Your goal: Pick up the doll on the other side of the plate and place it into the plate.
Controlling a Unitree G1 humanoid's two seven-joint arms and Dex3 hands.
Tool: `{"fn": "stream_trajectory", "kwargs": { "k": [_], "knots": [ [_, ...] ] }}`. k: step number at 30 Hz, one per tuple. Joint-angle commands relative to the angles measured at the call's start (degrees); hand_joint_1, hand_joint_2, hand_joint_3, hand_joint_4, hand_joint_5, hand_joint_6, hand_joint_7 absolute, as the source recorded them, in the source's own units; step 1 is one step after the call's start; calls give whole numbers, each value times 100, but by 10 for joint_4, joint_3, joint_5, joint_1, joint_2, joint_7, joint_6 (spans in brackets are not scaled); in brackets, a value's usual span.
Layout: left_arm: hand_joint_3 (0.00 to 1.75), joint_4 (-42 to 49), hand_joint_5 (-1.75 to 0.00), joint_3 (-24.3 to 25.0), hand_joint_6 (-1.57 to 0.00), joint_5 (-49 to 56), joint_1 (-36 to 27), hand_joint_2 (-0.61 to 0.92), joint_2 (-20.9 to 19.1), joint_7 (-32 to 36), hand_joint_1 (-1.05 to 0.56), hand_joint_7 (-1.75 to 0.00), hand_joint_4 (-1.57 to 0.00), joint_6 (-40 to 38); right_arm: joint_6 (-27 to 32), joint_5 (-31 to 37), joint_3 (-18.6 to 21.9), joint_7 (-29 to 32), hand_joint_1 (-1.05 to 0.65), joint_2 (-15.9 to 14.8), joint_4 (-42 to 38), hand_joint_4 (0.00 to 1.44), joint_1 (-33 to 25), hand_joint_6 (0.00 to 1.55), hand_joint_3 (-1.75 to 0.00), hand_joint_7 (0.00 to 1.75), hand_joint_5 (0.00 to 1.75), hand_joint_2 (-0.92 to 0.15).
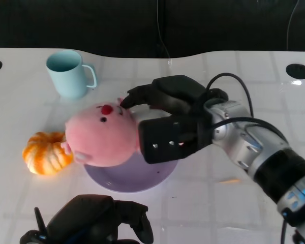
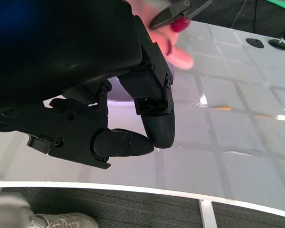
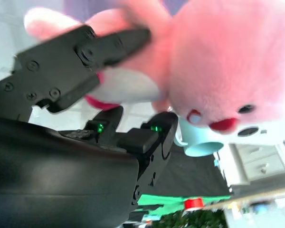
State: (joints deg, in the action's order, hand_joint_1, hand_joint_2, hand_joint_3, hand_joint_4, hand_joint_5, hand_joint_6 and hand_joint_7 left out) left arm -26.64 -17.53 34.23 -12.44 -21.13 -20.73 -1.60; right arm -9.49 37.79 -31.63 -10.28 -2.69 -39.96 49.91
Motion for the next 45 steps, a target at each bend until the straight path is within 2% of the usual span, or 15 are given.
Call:
{"fn": "stream_trajectory", "kwargs": {
  "k": [1, 7, 11, 18, 23, 25, 28, 30, 31, 35, 36, 37, 42, 43, 45],
  "knots": [
    [35, 4, -125, 4, -81, 1, 1, 92, -9, 5, -28, -80, -74, 6, 8, 1, -4, -36, -67, -26, 43, 28, -17, 33, -21, 0, 21, -92],
    [35, 5, -124, 5, -81, 2, 1, 92, -11, 3, -29, -80, -75, 6, 6, -9, 0, -78, -71, -62, 111, 28, -50, 29, -20, 0, 19, -92],
    [35, 3, -125, 5, -81, 0, 1, 92, -10, 2, -29, -80, -75, 5, -21, -17, 9, -94, -71, -100, 170, 29, -80, 29, -19, 0, 20, -92],
    [35, 2, -125, 7, -82, -4, -1, 92, -10, 5, -28, -80, -75, 6, -25, -63, 59, -122, -68, -152, 305, 35, -164, 34, -14, 2, 23, -92],
    [36, -1, -125, 8, -81, -3, -4, 92, -12, 3, -29, -80, -74, 7, -52, -87, 100, -96, -61, -175, 355, 47, -223, 40, -13, 5, 31, -92],
    [36, -1, -125, 8, -81, -3, -6, 92, -12, 5, -30, -80, -74, 8, -63, -91, 117, -83, -56, -183, 370, 56, -246, 50, -12, 8, 45, -92],
    [37, -2, -125, 8, -81, -2, -6, 92, -12, 5, -30, -81, -74, 10, -75, -100, 140, -69, -49, -191, 389, 54, -280, 66, -10, 16, 90, -92],
    [37, -6, -125, 8, -81, -2, -7, 92, -12, 3, -30, -81, -74, 8, -81, -112, 156, -67, -47, -196, 406, 53, -305, 69, -10, 19, 100, -92],
    [37, -8, -125, 9, -81, -1, -8, 92, -12, 2, -30, -81, -74, 6, -83, -119, 164, -66, -40, -200, 416, 58, -319, 77, -9, 25, 109, -92],
    [37, -19, -125, 13, -80, -5, -13, 92, -14, -3, -31, -81, -73, 2, -85, -150, 197, -62, -25, -204, 458, 72, -375, 88, -6, 34, 124, -91],
    [37, -20, -124, 14, -80, -6, -14, 92, -15, -4, -30, -81, -73, 2, -83, -152, 202, -62, -22, -205, 468, 74, -387, 90, -7, 38, 131, -91],
    [37, -21, -125, 14, -81, -7, -14, 92, -16, -5, -30, -81, -73, 2, -81, -154, 207, -63, -19, -206, 476, 76, -396, 87, -8, 55, 143, -91],
    [36, -28, -126, 15, -80, -1, -13, 92, -18, -10, -30, -82, -75, -3, -86, -165, 233, -59, -14, -210, 506, 78, -443, 65, -22, 112, 166, -87],
    [36, -30, -126, 15, -80, -1, -13, 92, -18, -11, -30, -82, -75, -4, -88, -168, 237, -59, -12, -210, 508, 79, -449, 61, -37, 123, 169, -80],
    [36, -33, -127, 16, -80, -6, -16, 92, -17, -11, -30, -83, -75, -5, -88, -180, 249, -62, -11, -212, 518, 80, -467, 60, -64, 130, 170, -66]
  ]
}}
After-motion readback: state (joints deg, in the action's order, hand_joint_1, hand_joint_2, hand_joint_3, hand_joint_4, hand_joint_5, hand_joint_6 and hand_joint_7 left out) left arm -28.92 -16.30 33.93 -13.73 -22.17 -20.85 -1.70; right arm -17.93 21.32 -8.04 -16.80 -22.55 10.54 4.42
